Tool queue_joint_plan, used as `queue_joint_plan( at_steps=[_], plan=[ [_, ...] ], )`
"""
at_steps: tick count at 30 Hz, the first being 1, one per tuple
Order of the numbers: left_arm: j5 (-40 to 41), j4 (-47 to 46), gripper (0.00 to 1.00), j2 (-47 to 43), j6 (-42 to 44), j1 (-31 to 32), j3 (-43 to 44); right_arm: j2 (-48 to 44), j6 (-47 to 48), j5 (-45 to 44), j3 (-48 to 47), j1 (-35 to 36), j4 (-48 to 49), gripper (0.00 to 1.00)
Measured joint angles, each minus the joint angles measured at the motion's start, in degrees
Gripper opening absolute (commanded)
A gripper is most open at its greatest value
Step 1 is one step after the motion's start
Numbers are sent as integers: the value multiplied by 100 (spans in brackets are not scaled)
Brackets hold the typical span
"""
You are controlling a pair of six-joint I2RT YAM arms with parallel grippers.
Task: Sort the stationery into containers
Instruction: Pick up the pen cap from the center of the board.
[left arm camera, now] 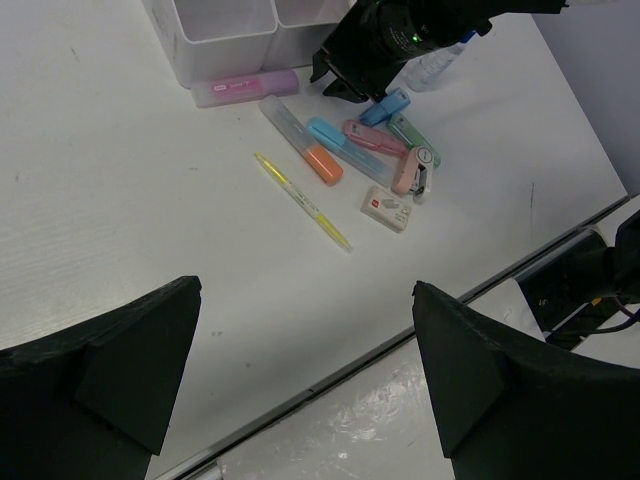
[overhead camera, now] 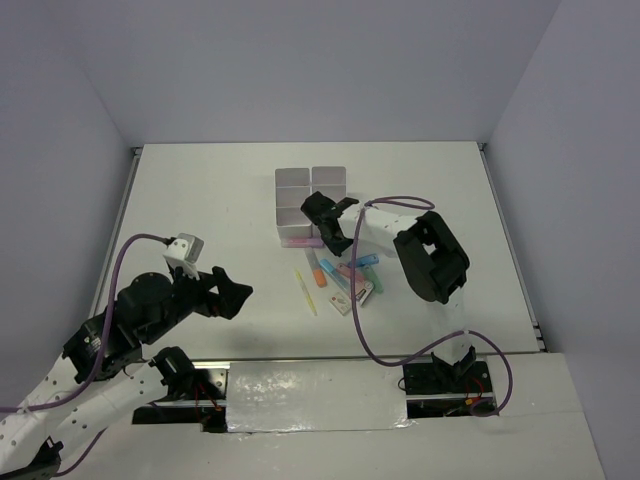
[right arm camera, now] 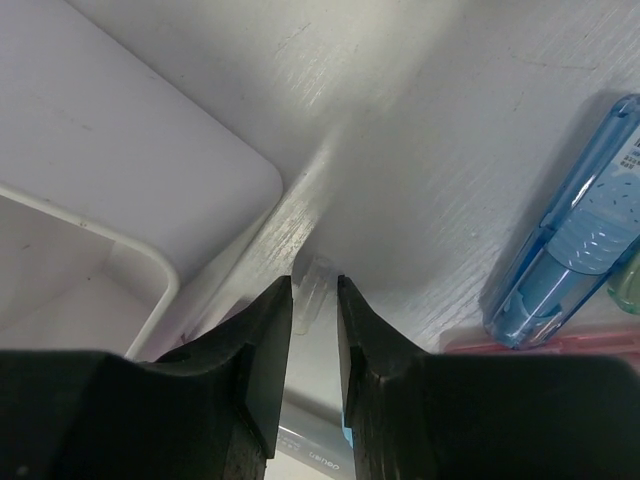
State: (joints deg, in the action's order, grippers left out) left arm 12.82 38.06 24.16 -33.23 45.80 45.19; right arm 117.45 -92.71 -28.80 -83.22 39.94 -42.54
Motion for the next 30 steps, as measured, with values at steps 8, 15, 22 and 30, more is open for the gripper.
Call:
queue_joint_plan(
  at_steps=[8, 15, 22, 30],
  plan=[
    [31, 2, 99, -39, -2, 0, 0, -291, 136, 236, 503, -85, 531, 29],
    [42, 2, 99, -42, -2, 0, 0, -343, 435, 382, 577, -138, 645, 29],
    [50, 2, 99, -109, -7, 0, 0, -378, 761, 433, 610, -160, 605, 28],
    [79, 4, 99, -146, -7, 0, 0, -575, 1016, 450, 881, -160, 590, 27]
  ],
)
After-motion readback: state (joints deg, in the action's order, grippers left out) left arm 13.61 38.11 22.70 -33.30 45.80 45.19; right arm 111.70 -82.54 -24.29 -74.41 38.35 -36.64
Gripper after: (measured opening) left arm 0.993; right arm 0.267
